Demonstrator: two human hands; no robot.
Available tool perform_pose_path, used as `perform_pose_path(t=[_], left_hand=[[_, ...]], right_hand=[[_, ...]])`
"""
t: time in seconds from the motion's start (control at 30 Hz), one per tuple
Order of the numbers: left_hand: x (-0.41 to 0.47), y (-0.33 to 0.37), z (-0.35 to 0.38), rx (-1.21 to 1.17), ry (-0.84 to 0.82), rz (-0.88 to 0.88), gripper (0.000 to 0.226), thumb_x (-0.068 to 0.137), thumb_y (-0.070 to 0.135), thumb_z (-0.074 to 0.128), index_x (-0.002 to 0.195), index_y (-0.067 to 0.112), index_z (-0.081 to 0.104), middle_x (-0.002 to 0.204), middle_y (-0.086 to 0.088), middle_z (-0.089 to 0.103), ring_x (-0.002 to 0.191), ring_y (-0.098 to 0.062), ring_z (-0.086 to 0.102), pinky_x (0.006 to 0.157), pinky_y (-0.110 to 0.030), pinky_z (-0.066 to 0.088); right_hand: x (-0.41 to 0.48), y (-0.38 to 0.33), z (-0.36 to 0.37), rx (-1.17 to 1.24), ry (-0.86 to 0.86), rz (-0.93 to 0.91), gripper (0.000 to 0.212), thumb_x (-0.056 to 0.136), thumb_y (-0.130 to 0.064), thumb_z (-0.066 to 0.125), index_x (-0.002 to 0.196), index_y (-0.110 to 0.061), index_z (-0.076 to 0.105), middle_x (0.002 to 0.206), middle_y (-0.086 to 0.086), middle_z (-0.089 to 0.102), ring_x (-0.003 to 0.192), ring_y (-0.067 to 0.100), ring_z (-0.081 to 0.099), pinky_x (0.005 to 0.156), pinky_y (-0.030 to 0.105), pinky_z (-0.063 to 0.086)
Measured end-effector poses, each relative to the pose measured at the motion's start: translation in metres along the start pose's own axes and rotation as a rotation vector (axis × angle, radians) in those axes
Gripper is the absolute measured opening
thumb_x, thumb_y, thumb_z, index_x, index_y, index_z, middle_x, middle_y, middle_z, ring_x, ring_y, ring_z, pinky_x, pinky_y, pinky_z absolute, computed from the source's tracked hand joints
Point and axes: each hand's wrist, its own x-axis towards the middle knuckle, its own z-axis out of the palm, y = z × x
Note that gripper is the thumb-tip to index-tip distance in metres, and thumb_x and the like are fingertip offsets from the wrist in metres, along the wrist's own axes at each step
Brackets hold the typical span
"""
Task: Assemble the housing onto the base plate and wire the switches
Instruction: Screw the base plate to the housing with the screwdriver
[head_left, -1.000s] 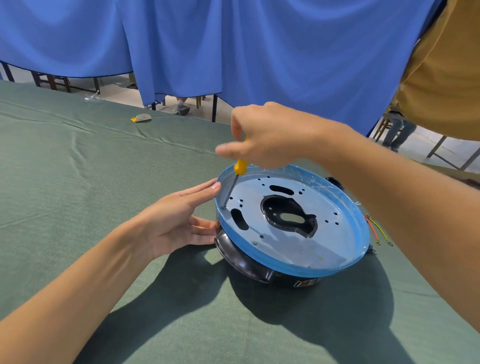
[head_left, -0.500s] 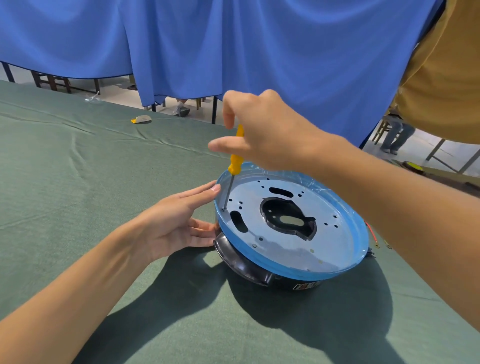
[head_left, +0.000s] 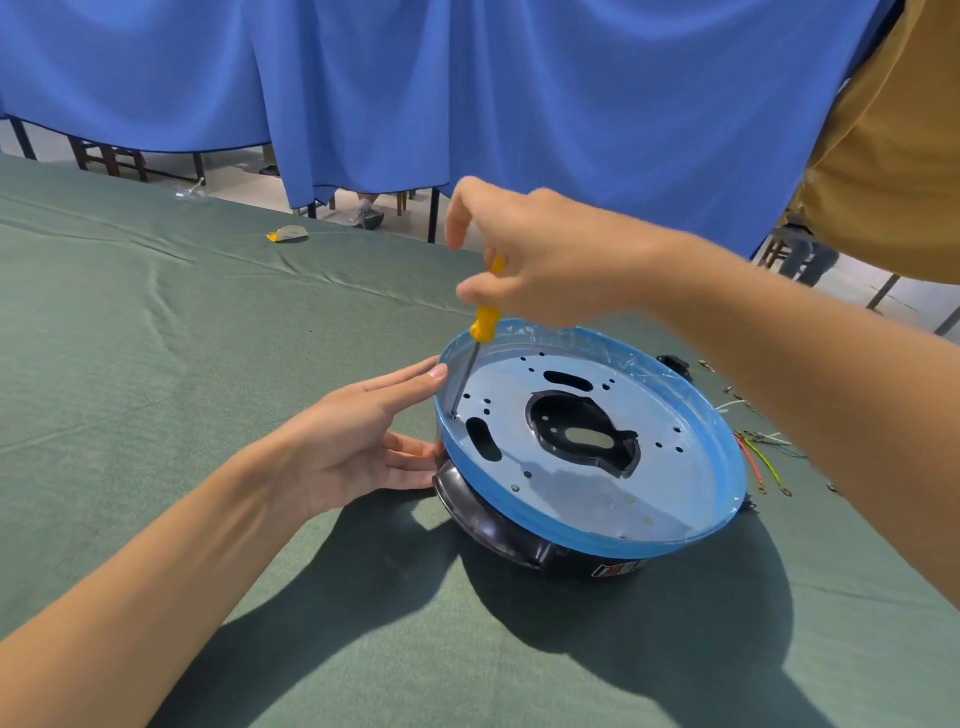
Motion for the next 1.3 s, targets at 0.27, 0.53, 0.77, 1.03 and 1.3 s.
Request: perform_pose_path(t=[0.27,0.53,0.77,1.03,1.3], left_hand=[[0.000,-0.001,-0.001,0.011,-0.003,0.001,0.047,0.064,0.042,0.080,0.110,0.043,0.072,0.087,-0.014,0.075,0.066,-0.028,0.068,0.062,-0.035,0.058],[0.001,-0.001,-0.001,0.000,-0.010,0.007,0.047,0.063,0.041,0.080,0.110,0.042,0.072,0.087,-0.014,0.075,0.067,-0.028,0.069,0.061,-0.034,0.058],[0.001,-0.001,-0.001,0.001,-0.012,0.006,0.050,0.059,0.043,0.083,0.108,0.043,0.073,0.084,-0.014,0.074,0.065,-0.027,0.069,0.062,-0.034,0.058],[0.000,0.000,-0.001,0.007,-0.001,0.004,0.048,0.061,0.044,0.082,0.108,0.043,0.073,0.087,-0.016,0.074,0.067,-0.027,0.069,0.065,-0.035,0.058],[0.000,0.000,0.000,0.009,-0.009,0.004,0.048,0.060,0.044,0.081,0.108,0.044,0.073,0.085,-0.014,0.074,0.065,-0.027,0.068,0.064,-0.035,0.059]], right_hand=[[0.001,-0.003,0.001,-0.021,-0.021,0.035,0.034,0.093,-0.040,0.057,0.115,-0.019,0.040,0.088,0.002,0.051,0.071,0.020,0.048,0.056,0.035,0.035],[0.003,-0.006,0.001,-0.034,-0.006,0.046,0.036,0.093,-0.043,0.057,0.114,-0.019,0.042,0.083,-0.001,0.048,0.073,0.023,0.052,0.058,0.033,0.038],[0.001,-0.005,-0.001,-0.042,-0.038,0.034,0.040,0.091,-0.043,0.058,0.120,-0.021,0.040,0.080,-0.004,0.050,0.067,0.013,0.050,0.053,0.030,0.034],[0.001,-0.009,0.003,-0.084,0.064,-0.001,0.036,0.093,-0.049,0.054,0.110,-0.020,0.040,0.080,-0.007,0.043,0.071,0.017,0.042,0.060,0.033,0.032],[0.001,-0.011,0.005,-0.108,0.104,0.002,0.040,0.095,-0.049,0.051,0.122,-0.020,0.043,0.075,-0.011,0.032,0.075,0.021,0.042,0.061,0.033,0.032]])
